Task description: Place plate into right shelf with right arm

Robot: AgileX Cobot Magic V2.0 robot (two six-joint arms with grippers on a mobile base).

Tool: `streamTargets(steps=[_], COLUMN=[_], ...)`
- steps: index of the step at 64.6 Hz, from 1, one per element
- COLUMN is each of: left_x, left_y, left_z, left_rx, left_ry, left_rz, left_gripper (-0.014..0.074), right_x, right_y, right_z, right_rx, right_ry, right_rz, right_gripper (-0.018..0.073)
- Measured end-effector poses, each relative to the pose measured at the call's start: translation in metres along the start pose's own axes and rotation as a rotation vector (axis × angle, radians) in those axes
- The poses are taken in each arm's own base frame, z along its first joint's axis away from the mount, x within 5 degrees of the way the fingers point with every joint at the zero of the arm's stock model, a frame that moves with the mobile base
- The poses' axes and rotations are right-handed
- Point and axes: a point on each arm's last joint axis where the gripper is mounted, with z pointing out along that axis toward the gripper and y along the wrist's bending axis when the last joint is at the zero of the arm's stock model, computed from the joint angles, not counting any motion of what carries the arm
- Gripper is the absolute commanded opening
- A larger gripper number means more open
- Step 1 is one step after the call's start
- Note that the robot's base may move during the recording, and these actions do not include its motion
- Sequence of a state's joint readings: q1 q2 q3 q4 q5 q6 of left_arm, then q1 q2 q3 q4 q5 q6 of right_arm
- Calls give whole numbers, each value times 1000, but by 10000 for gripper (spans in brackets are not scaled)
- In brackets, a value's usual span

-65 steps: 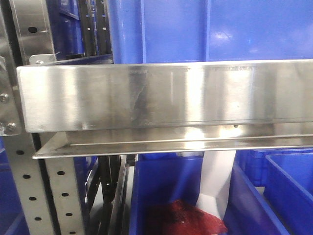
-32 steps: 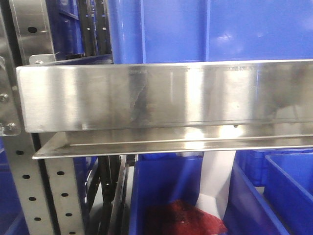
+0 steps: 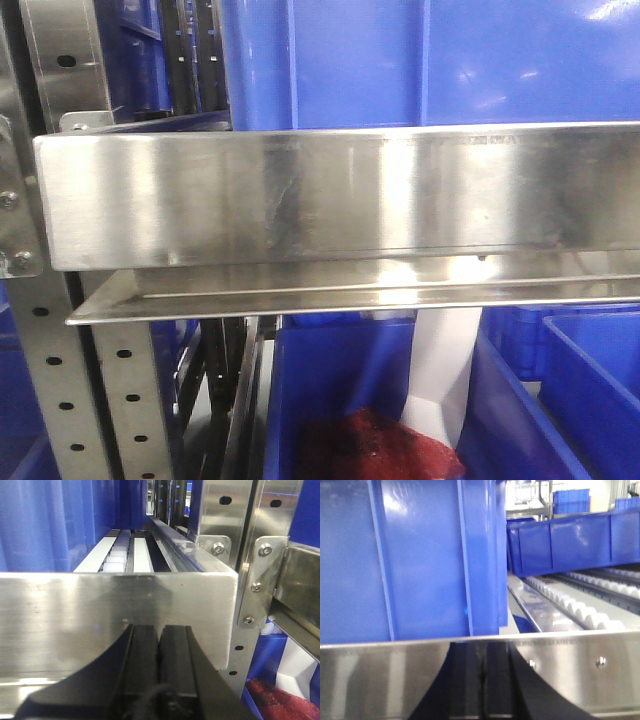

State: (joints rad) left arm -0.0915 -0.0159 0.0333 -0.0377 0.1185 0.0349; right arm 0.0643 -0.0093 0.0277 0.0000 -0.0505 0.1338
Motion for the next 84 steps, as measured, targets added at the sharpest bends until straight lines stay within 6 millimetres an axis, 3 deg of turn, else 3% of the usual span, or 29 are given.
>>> streamTargets(steps=[84], left_x=[0], left_y=[0], left_z=[0], left_rx=[0], left_ry=[0], left_rz=[0], left_gripper=[-47], right_x=[7], right_y=[-1], right_z=[0], right_rx=[8], right_ry=[78], right_rz=[-57], right_gripper=[56])
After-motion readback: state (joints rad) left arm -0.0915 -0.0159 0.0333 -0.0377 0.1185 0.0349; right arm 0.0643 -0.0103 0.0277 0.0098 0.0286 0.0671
